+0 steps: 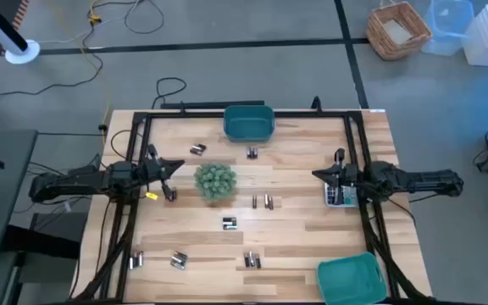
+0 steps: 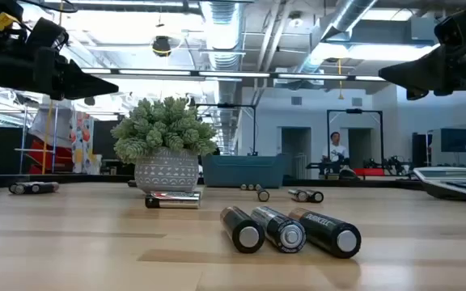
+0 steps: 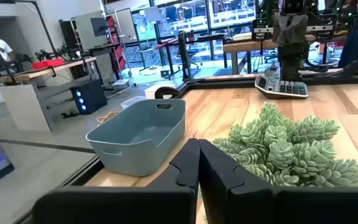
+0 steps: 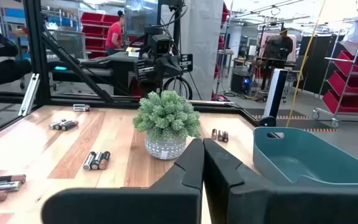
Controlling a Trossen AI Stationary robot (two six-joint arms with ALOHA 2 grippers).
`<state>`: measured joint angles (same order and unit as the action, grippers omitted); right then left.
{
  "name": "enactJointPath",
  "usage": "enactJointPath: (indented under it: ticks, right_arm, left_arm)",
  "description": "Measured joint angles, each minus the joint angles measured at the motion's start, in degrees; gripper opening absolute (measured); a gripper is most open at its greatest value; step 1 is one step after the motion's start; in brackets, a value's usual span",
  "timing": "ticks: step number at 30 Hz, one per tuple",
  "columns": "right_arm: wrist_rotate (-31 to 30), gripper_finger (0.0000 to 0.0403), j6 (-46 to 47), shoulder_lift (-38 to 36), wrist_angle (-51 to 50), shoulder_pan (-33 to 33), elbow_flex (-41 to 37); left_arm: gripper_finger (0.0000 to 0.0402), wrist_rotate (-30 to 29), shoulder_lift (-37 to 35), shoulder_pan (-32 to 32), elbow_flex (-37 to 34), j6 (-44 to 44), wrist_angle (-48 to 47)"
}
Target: Sort batteries
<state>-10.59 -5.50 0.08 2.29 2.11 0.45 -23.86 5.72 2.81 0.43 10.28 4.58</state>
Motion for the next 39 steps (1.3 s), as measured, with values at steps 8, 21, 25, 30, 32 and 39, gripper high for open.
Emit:
enactJointPath:
  ticks: [8,21,25,30,32,39]
  right_arm:
    - [0.0,0.0027,0.0,0.0,0.0,0.0,0.0]
    - [0.0,0.0027,0.0,0.0,0.0,0.0,0.0]
    - [0.0,0.0027,0.0,0.0,0.0,0.0,0.0]
    - [0.0,0.0027,0.0,0.0,0.0,0.0,0.0]
    - [0.0,0.0027,0.0,0.0,0.0,0.0,0.0]
    - [0.0,0.0027,0.0,0.0,0.0,0.0,0.0]
  left_arm:
    - [0.0,0.0,0.0,0.0,0.0,0.0,0.0]
    - [0.0,0.0,0.0,0.0,0.0,0.0,0.0]
    - [0.0,0.0,0.0,0.0,0.0,0.0,0.0]
    - [0.0,0.0,0.0,0.0,0.0,0.0,0.0]
    - [0.0,0.0,0.0,0.0,0.0,-0.4,0.0]
    - [0.0,0.0,0.0,0.0,0.0,-11.5,4.7]
